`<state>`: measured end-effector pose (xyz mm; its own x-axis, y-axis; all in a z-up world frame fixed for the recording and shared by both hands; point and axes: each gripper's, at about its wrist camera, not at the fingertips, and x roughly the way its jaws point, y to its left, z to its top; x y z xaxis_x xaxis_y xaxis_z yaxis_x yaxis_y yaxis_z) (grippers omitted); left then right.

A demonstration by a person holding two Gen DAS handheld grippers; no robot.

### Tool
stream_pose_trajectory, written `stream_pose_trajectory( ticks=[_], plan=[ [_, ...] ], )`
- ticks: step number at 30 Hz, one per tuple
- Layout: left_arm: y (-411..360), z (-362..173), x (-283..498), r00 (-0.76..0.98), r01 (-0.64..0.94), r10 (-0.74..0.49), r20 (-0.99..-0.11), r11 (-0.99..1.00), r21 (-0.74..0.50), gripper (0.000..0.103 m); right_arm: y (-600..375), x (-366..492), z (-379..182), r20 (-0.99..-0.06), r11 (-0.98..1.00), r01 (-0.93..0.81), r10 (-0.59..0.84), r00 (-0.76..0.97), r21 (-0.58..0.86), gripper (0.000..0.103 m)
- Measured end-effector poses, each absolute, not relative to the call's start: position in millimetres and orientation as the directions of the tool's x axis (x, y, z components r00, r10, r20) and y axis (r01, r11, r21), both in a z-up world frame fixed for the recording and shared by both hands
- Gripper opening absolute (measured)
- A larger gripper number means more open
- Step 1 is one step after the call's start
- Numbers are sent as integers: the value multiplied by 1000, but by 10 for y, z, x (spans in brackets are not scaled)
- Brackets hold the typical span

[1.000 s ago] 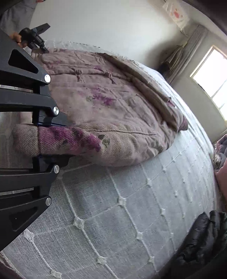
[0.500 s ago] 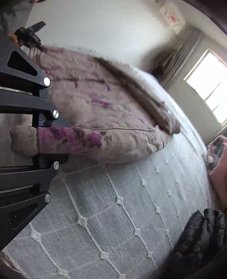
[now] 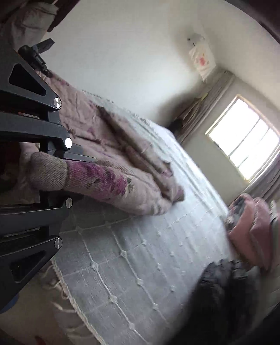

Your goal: Fold large clothes

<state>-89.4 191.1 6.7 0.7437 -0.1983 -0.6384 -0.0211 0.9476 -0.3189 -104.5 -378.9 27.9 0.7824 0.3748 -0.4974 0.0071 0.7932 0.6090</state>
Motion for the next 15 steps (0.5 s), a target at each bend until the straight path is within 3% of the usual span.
stream_pose_trajectory(
  ticks=[10, 15],
  plan=[
    [2076, 14, -746, 733, -56, -190, -653, 940, -337, 16, -3700, -892, 312, -504, 795, 1, 383, 774, 607, 13],
    [2094, 275, -445, 764, -73, -200, -613, 918, -390, 16, -3667, -520, 507, -445, 760, -38, 419, 792, 648, 14]
  ],
)
